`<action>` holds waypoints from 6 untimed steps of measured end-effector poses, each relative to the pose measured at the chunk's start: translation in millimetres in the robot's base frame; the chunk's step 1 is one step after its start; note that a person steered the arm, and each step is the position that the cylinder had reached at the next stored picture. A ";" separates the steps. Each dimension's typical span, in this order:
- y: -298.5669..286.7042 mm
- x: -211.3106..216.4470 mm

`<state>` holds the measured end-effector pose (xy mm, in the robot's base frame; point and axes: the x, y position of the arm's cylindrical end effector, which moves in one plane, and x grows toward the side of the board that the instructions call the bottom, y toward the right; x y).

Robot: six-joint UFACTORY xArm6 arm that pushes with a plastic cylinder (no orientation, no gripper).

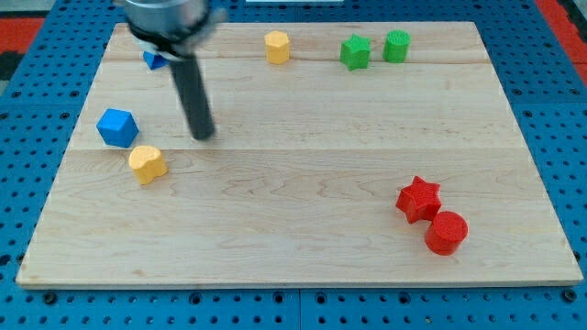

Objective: Move the red star to the top of the red circle

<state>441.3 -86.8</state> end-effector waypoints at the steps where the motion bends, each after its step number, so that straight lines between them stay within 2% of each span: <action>1: 84.1 60.6; 2: 122.1 107.3; 3: 175.9 123.0; 6: 253.5 87.2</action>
